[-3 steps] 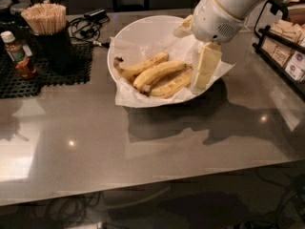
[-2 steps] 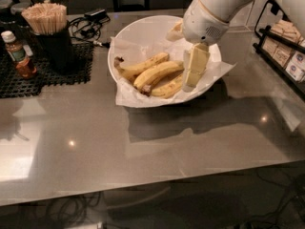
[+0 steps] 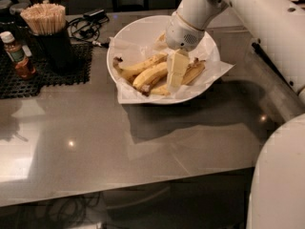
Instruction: Pick banana from white bowl
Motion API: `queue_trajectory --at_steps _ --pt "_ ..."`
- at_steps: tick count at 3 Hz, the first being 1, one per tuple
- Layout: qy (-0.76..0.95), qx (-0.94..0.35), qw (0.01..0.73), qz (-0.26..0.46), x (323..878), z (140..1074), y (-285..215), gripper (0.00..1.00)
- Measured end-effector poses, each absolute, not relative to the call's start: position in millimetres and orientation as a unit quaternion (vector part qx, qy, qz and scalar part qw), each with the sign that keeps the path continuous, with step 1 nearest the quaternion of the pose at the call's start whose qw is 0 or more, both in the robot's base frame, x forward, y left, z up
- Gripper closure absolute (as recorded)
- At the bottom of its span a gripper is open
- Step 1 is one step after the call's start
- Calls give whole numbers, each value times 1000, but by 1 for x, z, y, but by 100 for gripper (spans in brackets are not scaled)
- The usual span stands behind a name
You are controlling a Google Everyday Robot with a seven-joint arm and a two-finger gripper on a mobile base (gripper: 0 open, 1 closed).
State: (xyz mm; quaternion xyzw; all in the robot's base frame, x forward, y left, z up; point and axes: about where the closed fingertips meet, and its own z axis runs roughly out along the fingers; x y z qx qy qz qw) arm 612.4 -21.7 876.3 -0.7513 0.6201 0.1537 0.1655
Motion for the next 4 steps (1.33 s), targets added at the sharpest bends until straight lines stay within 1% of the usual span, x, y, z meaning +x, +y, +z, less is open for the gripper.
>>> queue_trajectory --at_steps 1,3,4 --pt "620 -751 166 154 612 876 -22 0" --pt "623 -754 178 112 624 913 -12 0" --pt "626 -749 182 116 628 907 -12 0"
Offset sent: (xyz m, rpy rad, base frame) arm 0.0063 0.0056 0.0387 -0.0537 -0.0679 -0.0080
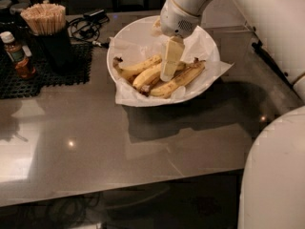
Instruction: Pick banana from white bowl
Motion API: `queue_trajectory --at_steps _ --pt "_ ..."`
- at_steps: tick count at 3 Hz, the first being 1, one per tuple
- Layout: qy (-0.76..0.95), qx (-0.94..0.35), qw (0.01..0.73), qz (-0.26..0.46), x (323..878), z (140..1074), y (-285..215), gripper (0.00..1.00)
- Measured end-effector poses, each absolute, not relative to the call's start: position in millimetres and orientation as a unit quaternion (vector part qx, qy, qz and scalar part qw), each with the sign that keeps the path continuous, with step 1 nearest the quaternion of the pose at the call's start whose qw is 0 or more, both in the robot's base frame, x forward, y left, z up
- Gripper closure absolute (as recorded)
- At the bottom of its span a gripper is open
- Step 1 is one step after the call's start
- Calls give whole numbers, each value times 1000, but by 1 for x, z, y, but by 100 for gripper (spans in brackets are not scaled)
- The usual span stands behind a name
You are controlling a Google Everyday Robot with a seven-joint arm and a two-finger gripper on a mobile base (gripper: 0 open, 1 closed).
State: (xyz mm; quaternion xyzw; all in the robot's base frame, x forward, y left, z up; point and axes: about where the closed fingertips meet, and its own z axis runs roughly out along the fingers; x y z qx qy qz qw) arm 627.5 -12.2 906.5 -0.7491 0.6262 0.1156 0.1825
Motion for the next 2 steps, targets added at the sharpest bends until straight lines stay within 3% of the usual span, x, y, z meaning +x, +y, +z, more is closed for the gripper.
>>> queue_trajectory --at_steps 2 --pt "645 -726 192 139 623 882 -29 0"
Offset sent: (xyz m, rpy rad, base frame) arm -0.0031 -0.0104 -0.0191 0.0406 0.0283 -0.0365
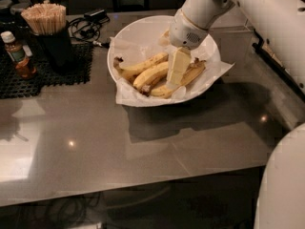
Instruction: Pick banana from white bowl
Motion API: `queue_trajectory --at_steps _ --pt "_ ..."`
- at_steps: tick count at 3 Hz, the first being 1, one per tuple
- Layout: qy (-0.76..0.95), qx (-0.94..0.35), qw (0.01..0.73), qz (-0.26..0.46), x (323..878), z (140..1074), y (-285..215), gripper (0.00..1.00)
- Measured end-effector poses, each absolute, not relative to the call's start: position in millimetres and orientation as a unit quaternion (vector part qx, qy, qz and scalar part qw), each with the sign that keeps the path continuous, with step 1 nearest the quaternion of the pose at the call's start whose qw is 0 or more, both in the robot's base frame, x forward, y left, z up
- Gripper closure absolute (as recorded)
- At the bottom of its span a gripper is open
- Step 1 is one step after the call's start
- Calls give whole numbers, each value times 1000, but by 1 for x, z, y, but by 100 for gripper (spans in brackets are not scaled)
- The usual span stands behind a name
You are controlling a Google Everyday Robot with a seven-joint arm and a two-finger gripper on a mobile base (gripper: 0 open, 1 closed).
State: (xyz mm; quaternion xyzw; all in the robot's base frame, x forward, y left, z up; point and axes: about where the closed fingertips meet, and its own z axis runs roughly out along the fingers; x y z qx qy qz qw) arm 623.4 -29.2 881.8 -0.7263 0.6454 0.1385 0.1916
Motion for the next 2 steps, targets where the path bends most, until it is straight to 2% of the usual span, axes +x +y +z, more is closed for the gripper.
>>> queue_trajectory --at_steps 1,2 --pt "645 -726 192 139 623 882 -29 19" --pt "645 -726 192 139 623 882 -29 42"
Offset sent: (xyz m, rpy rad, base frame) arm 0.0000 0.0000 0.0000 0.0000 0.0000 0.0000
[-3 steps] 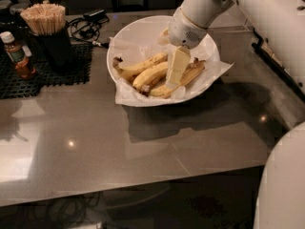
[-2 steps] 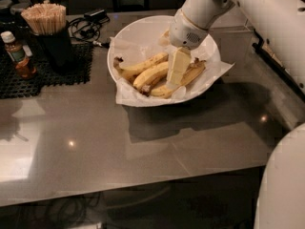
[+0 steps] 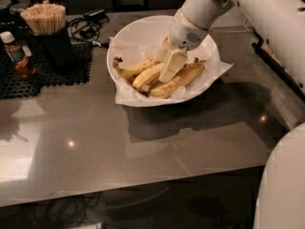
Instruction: Pick banana from white bowl
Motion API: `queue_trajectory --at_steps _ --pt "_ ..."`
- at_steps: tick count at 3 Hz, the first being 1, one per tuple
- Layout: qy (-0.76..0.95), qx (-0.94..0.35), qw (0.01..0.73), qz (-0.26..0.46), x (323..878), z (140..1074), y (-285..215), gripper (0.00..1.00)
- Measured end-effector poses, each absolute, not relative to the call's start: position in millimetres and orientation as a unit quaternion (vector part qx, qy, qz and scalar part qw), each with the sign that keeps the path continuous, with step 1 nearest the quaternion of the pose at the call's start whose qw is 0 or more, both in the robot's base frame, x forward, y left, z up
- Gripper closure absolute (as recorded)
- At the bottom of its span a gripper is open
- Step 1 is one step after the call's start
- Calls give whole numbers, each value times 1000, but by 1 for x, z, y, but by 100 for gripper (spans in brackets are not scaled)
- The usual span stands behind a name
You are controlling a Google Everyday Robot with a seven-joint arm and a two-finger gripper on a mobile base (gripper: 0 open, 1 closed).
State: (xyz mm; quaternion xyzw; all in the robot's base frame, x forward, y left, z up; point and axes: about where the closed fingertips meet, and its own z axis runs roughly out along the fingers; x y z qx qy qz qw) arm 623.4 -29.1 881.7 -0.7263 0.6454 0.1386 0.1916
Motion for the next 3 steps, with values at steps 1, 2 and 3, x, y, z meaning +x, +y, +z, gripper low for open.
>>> queue_trajectory --at_steps 1,2,3 --pt "645 -726 192 139 623 882 -29 65" --pt "645 -726 192 139 623 882 -29 71" --pt "645 -726 192 139 623 882 -29 52"
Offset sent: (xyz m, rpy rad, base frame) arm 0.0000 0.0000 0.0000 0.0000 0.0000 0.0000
